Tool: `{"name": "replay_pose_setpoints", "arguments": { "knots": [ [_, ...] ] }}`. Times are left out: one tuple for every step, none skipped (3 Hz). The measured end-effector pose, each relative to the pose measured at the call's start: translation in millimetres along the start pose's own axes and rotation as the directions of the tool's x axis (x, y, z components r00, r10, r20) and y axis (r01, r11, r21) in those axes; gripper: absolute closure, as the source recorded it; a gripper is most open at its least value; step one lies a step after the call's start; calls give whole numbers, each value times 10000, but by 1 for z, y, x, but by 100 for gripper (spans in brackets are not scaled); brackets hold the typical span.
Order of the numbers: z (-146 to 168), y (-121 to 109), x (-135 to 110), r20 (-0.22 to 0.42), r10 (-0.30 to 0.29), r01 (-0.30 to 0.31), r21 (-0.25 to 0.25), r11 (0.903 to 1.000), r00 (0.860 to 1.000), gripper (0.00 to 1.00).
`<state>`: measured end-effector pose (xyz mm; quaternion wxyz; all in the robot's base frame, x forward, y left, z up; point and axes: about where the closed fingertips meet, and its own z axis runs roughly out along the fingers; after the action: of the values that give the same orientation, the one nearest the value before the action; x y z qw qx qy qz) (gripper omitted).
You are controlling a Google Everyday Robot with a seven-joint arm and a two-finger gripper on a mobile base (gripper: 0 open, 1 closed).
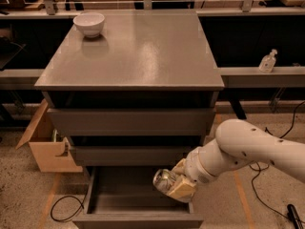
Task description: Place 7up can into bottom drawer
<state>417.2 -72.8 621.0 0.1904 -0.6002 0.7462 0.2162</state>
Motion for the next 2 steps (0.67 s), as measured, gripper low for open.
{"name": "replay_pose_setpoints", "arguments": {
  "knots": [
    [13,-11,4,-94,-286,288,201,9994,9995,100],
    [34,-41,12,-27,-908,907,695,9934,9959,100]
  ]
}}
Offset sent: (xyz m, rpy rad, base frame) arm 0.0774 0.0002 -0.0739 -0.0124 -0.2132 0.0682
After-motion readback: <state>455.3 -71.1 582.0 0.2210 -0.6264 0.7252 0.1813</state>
